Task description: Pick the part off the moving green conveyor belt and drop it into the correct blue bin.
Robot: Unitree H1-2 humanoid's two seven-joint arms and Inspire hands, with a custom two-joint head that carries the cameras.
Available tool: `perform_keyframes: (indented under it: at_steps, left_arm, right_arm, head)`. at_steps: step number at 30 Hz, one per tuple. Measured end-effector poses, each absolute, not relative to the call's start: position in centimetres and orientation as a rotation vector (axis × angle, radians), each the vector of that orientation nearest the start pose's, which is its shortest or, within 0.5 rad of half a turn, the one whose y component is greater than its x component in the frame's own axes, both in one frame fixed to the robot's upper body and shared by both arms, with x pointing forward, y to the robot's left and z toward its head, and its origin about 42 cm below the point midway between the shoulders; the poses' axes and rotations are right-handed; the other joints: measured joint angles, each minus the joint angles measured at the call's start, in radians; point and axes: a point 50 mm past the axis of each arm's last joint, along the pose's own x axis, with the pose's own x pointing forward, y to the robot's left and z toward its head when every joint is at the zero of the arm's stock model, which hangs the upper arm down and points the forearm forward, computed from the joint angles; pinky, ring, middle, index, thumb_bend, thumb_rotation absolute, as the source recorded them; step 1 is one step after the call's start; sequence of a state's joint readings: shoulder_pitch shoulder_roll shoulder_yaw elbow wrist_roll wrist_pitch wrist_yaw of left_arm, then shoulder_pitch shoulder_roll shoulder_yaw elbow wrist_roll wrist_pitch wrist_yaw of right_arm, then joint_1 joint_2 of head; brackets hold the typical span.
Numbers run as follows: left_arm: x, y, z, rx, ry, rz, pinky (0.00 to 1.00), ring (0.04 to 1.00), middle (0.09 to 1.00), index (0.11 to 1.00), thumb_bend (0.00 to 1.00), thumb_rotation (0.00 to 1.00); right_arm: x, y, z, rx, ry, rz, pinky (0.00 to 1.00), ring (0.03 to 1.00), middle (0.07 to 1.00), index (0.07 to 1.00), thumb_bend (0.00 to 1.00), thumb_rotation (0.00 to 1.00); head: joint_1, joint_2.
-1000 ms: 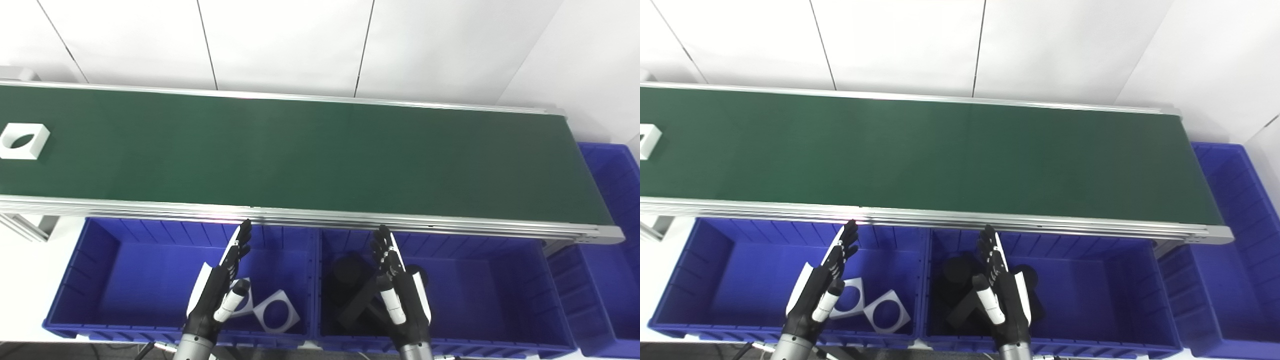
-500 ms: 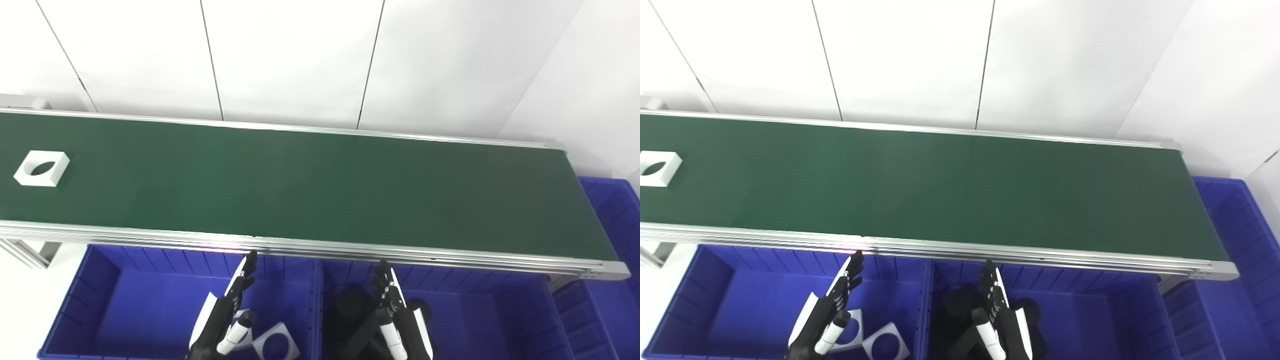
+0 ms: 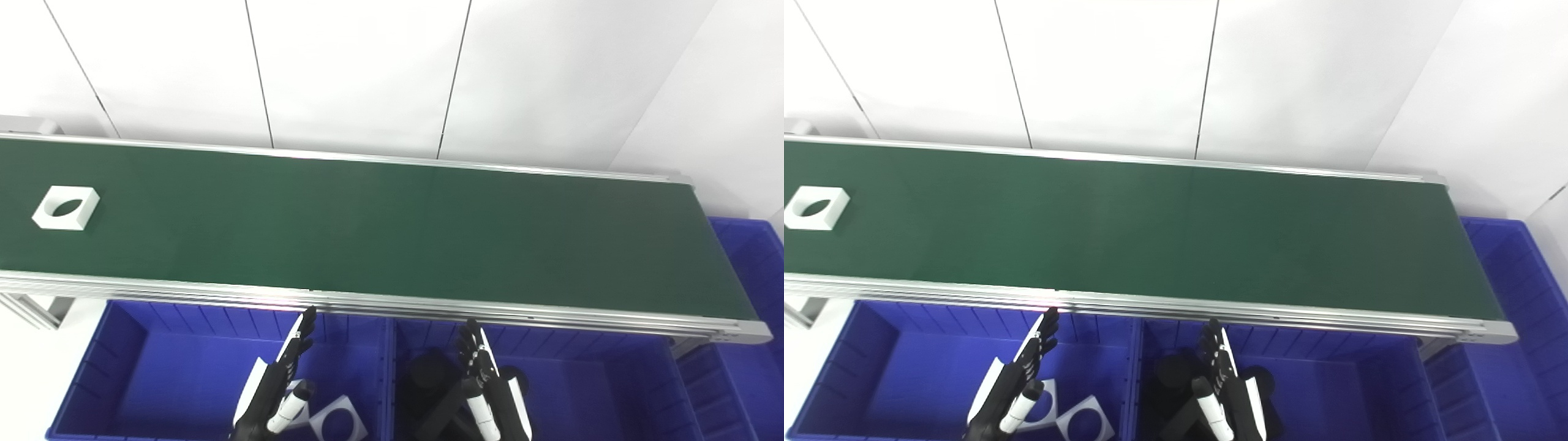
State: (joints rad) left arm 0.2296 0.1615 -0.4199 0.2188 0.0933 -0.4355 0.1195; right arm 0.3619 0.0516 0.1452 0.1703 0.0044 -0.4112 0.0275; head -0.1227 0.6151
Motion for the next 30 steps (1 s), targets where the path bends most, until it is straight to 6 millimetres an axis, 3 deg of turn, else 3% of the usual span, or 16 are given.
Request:
perform_keyframes:
  at_steps: [24,28,30]
  left_arm:
    - [16.36,17.5,0.93,0.158,0.006,-0.301,0.96,0.984,1.0,0.991,0.81,1.0]
    - [16.28,17.48,0.93,0.153,0.008,-0.299,0.97,0.996,1.0,0.99,0.79,1.0]
    - [16.2,17.42,0.91,0.152,0.009,-0.301,0.97,0.997,1.0,0.991,0.79,1.0]
  right_arm:
    - [13.72,-16.99,0.74,0.091,0.098,0.052,0.98,0.964,0.976,1.0,0.8,0.87]
    - [13.66,-16.97,0.72,0.067,0.099,0.06,0.98,0.959,0.98,1.0,0.8,0.89]
    - [13.62,-17.1,0.69,0.058,0.1,0.057,0.99,0.968,0.99,1.0,0.8,0.91]
  head:
    - [0.009,0.012]
    - [0.063,-0.002]
    - [0.133,-0.02]
